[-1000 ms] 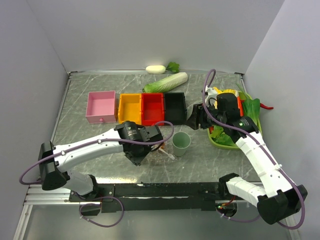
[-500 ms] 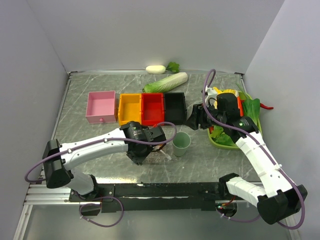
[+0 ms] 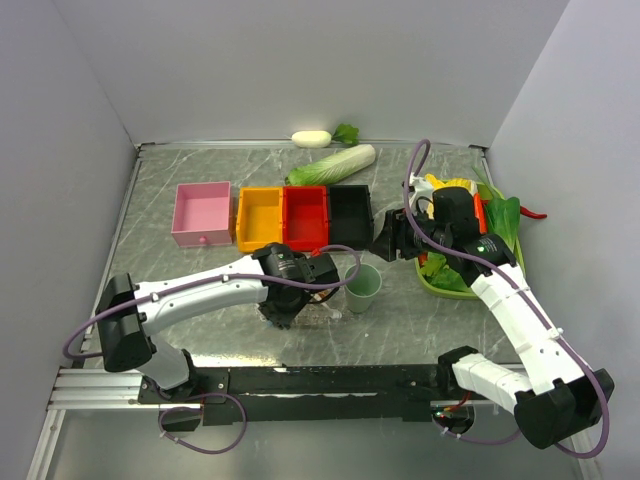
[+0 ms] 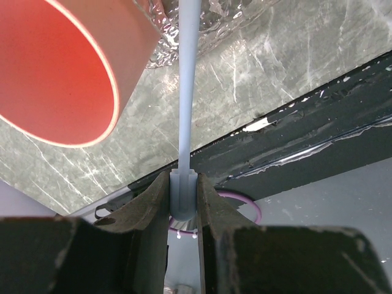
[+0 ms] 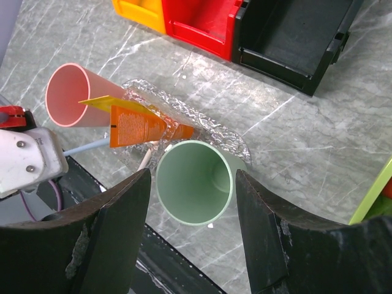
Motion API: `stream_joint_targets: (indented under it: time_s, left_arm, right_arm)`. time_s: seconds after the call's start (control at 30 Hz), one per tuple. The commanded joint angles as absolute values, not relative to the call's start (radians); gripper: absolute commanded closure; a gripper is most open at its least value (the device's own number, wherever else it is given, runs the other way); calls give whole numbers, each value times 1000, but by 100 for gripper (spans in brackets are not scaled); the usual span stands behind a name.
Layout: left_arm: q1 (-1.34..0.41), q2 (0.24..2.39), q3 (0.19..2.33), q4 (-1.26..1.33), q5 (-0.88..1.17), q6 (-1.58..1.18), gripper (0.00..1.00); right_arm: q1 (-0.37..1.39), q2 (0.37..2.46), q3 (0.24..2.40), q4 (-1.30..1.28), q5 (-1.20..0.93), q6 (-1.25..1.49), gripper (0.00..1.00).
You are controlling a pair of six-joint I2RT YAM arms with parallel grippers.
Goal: Prepare toiletry sets of a toothbrush and toothpaste on the tray
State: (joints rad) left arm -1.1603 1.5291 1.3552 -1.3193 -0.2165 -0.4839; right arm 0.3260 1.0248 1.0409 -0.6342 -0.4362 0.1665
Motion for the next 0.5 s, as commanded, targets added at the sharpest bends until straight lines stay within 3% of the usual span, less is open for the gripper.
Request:
stream_joint_targets:
  time_s: [0.0,0.23,0.47]
  left_arm:
    - [-1166,1546,1391,-1305,-253,-497,99]
    - [-1164,1569,1393,-1290,-253,-489,99]
    - [-1164,1591,1394,-1287,-255,-489,92]
  right_arm:
    - [314,1005,1039,-589,-449,161,35]
    - [316,1008,1037,-588,-454,161,34]
    - [314,1006,1035,-589,-454,161,34]
